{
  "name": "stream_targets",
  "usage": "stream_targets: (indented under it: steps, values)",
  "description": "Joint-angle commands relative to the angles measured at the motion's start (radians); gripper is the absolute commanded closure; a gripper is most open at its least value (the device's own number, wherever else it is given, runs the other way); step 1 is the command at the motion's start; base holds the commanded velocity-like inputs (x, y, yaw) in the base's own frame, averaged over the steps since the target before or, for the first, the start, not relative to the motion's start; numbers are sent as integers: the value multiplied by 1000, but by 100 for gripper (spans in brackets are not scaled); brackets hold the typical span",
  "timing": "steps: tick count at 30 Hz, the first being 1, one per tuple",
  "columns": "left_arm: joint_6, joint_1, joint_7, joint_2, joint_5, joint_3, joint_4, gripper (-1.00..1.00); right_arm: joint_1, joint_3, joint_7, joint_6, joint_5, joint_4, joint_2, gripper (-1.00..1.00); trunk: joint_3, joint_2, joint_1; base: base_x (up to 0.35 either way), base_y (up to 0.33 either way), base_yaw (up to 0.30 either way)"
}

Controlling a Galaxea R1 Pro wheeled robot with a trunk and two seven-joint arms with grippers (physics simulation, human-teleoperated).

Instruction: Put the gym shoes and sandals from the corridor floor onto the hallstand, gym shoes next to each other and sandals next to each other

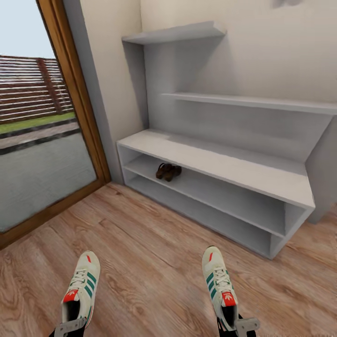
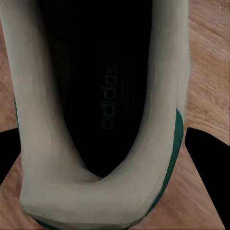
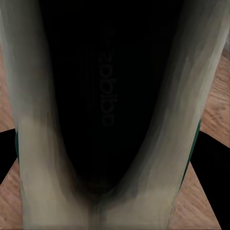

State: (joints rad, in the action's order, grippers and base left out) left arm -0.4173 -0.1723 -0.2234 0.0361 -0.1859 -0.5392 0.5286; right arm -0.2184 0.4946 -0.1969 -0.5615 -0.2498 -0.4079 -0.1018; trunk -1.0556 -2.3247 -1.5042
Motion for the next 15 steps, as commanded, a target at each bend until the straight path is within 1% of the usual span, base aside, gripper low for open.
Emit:
stream_targets:
  steps: [1,3,5,15]
  values:
    - [-5,-1,-7,-1,-9,-8,-1,100,-1,9,-6,-3,-8,0,-1,100,-1,0,0,86,301,-263]
    - [-5,-1,-7,-1,-9,-8,-1,100,-1,9,-6,-4,-8,0,-1,100,-1,0,0,71,238,-263]
    - [-5,-1,-7,-1,-10,-8,-1,100,-1,9,-6,-3,-8,0,-1,100,-1,0,0,23,82,-263]
    - [-5,-1,-8,-1,-12,-8,-1,100,-1,9,-6,-3,-8,0,-1,100,-1,0,0,4,14,-263]
